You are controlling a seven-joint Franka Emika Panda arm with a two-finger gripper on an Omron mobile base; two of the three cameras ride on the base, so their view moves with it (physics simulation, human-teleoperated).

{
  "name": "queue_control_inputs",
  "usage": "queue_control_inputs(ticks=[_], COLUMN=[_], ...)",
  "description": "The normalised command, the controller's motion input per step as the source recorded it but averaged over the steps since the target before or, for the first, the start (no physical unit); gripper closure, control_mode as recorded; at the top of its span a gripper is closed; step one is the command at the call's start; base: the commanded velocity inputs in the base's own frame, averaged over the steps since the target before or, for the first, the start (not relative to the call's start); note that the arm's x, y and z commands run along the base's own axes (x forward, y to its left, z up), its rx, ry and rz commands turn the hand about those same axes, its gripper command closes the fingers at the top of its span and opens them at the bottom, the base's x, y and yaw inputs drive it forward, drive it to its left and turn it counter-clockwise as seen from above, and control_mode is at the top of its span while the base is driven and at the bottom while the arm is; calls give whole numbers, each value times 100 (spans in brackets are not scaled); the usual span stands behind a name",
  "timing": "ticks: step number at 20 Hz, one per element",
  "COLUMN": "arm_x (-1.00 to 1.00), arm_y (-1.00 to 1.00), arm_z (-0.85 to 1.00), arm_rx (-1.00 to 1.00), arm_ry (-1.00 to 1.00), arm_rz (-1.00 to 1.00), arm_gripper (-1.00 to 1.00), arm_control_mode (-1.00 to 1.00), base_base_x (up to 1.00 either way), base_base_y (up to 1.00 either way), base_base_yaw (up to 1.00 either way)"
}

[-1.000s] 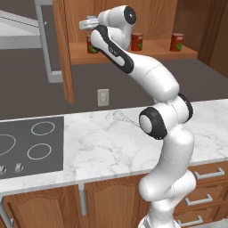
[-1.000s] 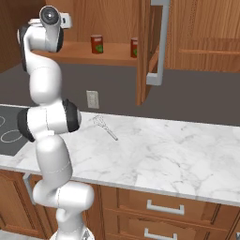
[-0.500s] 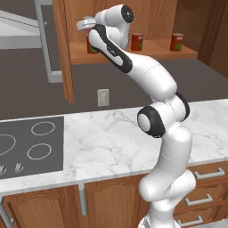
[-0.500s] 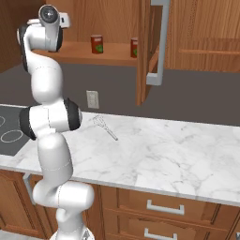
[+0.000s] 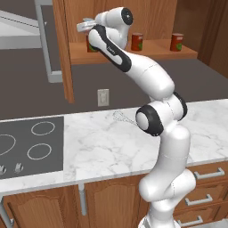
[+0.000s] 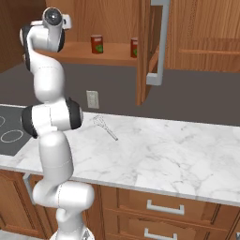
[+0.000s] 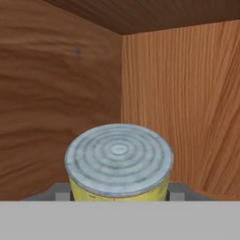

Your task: Stack two cans on top of the other two cans in the cabinet.

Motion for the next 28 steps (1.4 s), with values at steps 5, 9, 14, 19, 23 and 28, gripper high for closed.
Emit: queue_control_inputs(ticks=[5, 9, 14, 19, 23, 28], arm_x=[5, -2, -1, 0, -2, -1], arm_y=[0, 0, 4, 4, 0, 0], arm_z=[0, 0, 0, 2, 5, 2], arm_rx=[-2, -5, -4, -2, -1, -3], arm_ry=[0, 2, 0, 0, 3, 4], arm_rz=[2, 0, 0, 0, 0, 0], arm_gripper=[100, 100, 100, 100, 100, 100], arm_control_mode=[-100, -100, -100, -100, -100, -100], base_base_x=[0, 0, 0, 0, 0, 0], base_base_y=[0, 0, 0, 0, 0, 0], base_base_yaw=[0, 0, 0, 0, 0, 0])
